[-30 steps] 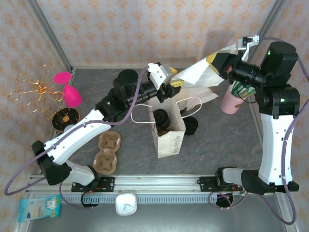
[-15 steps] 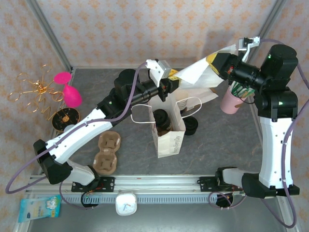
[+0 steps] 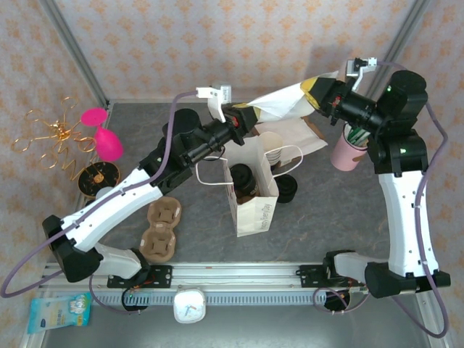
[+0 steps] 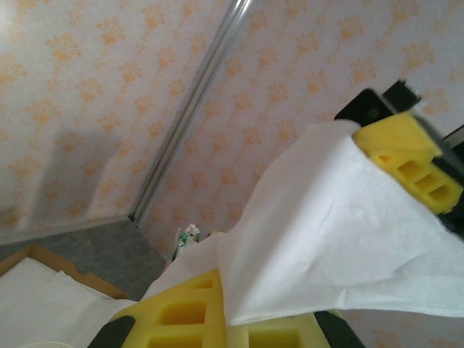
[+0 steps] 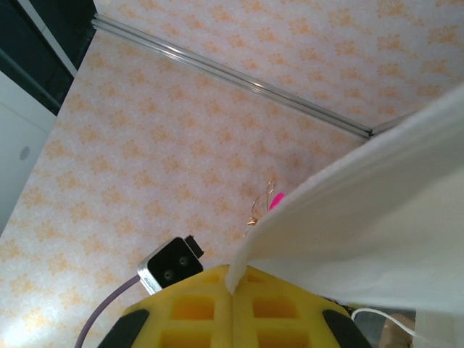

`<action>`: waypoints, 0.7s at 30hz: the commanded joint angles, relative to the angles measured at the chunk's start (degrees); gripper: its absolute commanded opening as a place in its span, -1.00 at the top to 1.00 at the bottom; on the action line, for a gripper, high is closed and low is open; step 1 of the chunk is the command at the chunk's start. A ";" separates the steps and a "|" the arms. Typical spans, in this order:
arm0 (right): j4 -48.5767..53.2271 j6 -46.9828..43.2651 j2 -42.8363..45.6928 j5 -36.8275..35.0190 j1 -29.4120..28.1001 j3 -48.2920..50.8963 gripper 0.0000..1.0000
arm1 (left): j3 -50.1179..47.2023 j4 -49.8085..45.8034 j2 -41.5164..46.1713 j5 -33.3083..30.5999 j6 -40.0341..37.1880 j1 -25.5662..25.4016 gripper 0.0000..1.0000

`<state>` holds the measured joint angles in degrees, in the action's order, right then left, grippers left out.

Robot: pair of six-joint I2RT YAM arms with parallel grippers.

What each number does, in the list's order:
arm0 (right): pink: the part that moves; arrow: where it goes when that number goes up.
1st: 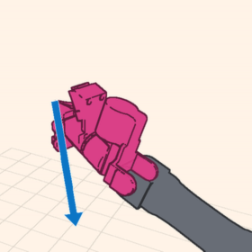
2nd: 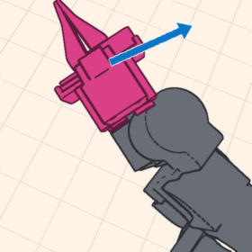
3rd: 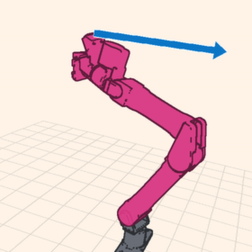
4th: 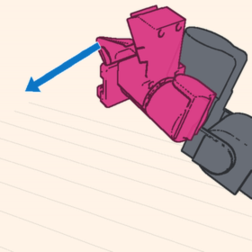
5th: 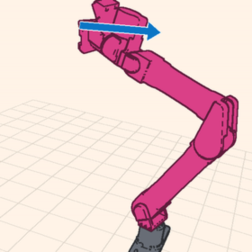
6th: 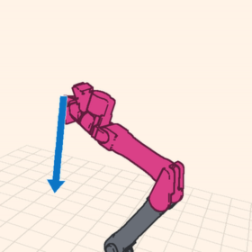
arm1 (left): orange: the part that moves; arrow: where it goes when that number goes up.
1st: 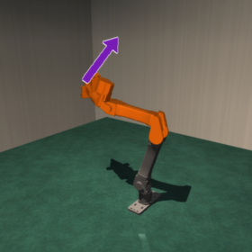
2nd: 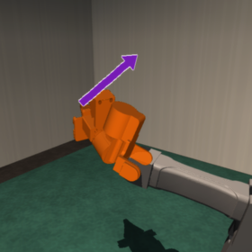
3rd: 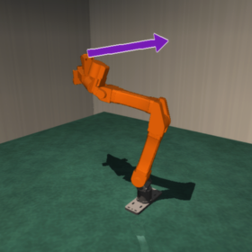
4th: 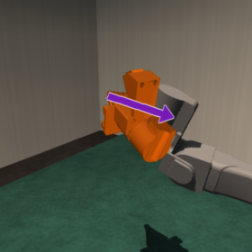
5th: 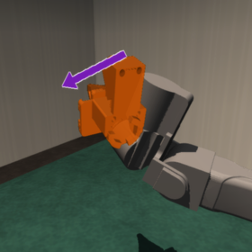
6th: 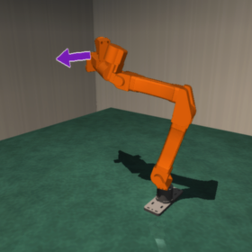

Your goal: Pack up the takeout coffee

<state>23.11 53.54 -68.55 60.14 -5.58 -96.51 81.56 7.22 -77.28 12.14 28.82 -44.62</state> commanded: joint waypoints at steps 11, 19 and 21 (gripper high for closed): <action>-9.58 2.64 5.01 -9.25 -6.17 2.85 0.41 | 3.78 -4.86 1.08 -9.81 9.59 -1.35 1.00; 11.69 -18.83 -5.86 -12.26 -5.22 -12.36 -0.07 | 3.69 -7.14 2.53 2.69 14.01 -0.59 1.00; 11.25 -18.61 -7.72 -11.34 -5.22 -11.84 -0.07 | 4.47 -9.25 2.20 6.21 15.96 -0.60 1.00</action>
<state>29.95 40.58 -73.65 49.47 -11.20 -108.38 83.85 1.08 -76.20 11.53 41.58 -45.58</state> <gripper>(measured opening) 0.531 0.052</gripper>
